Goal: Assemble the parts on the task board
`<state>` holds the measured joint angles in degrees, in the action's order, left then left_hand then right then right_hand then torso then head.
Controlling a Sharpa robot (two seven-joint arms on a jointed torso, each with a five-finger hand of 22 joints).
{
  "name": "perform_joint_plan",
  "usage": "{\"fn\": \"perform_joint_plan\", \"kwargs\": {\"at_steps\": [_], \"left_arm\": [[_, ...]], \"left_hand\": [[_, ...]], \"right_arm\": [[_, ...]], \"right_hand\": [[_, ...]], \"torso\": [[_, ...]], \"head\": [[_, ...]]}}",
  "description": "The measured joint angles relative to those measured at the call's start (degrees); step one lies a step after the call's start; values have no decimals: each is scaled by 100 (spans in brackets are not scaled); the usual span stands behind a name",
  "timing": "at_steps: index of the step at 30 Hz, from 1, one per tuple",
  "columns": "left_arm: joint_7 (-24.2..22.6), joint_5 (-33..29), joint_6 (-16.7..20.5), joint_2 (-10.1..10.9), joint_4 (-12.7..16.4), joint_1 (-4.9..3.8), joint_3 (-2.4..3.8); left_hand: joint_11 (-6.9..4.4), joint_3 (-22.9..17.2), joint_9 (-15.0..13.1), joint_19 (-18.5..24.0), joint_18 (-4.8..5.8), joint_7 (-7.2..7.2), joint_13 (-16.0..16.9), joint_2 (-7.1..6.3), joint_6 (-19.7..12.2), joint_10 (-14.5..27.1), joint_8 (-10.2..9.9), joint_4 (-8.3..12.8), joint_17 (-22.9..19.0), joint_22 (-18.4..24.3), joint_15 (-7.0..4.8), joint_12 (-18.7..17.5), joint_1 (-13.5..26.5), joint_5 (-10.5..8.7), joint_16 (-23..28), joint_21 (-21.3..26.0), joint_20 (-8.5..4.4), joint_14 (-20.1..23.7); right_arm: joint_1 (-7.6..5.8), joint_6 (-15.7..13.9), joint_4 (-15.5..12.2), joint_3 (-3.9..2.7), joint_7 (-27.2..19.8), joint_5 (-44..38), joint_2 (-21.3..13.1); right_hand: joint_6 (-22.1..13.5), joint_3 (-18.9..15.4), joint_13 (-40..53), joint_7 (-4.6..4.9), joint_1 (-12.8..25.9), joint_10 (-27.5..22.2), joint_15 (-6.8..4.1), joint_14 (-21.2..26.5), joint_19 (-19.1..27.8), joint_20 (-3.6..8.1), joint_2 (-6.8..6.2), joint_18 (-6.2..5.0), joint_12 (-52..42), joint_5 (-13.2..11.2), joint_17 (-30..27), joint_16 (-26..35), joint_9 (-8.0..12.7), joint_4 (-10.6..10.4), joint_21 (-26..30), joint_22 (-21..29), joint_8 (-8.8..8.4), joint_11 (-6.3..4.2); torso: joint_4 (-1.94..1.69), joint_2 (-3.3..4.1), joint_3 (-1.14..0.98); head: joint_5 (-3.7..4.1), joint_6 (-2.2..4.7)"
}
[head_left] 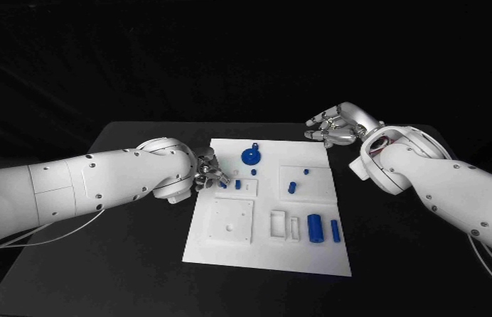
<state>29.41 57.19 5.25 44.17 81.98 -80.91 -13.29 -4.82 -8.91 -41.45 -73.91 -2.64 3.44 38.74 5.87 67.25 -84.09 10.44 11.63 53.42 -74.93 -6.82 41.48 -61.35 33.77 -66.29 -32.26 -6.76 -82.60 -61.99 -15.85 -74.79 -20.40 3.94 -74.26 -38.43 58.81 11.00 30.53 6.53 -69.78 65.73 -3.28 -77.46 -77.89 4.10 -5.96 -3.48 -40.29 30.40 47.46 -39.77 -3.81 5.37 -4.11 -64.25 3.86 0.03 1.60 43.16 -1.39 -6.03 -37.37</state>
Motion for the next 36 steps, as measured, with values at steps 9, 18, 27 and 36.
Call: {"fn": "perform_joint_plan", "kwargs": {"at_steps": [9, 18, 27, 36], "left_arm": [[18, 70, -75, -6, -1, -3, 8], [21, 100, -125, -13, -7, -4, 14], [16, 106, -156, -30, -33, -2, 21], [8, 104, -169, -53, -61, 2, 31]], "left_hand": [[0, 0, -82, 0, 0, -2, 0, 1, -2, 0, -19, 0, 0, 1, 0, 0, -1, -1, 0, 0, 0, 0], [0, -20, -108, 0, -1, -10, -1, 3, -10, 0, -31, -19, -1, 1, 1, 0, -3, -11, 0, 0, 0, 1], [0, -38, -47, 0, 0, -9, -1, 6, -9, 0, -132, -38, -7, 2, 1, 0, -6, -125, 0, -22, 0, 1], [108, -59, 277, 0, 0, 33, -25, -14, 92, -110, -184, -59, -14, 2, 10, 27, -63, -313, 0, -22, 0, -8]], "right_arm": [[0, 1, 0, 0, 0, 1, 0], [1, 2, 2, 0, 0, 3, -2], [2, 3, 0, 0, 0, 4, -4], [3, 3, 0, 0, 0, 6, -9]], "right_hand": [[1, 0, -8, -1, 0, 0, 0, 0, 0, 0, 0, 0, 0, 0, -5, 0, 0, 0, 0, 16, 0, 0], [-6, 0, -8, 6, 0, 0, 0, 0, 0, 0, 0, 0, 0, 0, -5, 0, 0, 0, 0, 16, 0, 0], [-11, 0, -7, 11, 0, 0, 0, 0, 0, 0, 0, 0, 0, 0, -5, 0, 0, 0, 0, 15, 0, 0], [-11, 0, -7, 11, 0, 0, 0, 0, 0, 0, 0, 0, 0, 0, -5, 0, 0, 0, 0, 15, 0, 0]], "torso": [[-3, 1, -1], [-7, 1, 2], [-3, 3, 3], [-3, 3, 2]], "head": [[-10, 3], [-28, 2], [-29, 2], [-21, -8]]}}
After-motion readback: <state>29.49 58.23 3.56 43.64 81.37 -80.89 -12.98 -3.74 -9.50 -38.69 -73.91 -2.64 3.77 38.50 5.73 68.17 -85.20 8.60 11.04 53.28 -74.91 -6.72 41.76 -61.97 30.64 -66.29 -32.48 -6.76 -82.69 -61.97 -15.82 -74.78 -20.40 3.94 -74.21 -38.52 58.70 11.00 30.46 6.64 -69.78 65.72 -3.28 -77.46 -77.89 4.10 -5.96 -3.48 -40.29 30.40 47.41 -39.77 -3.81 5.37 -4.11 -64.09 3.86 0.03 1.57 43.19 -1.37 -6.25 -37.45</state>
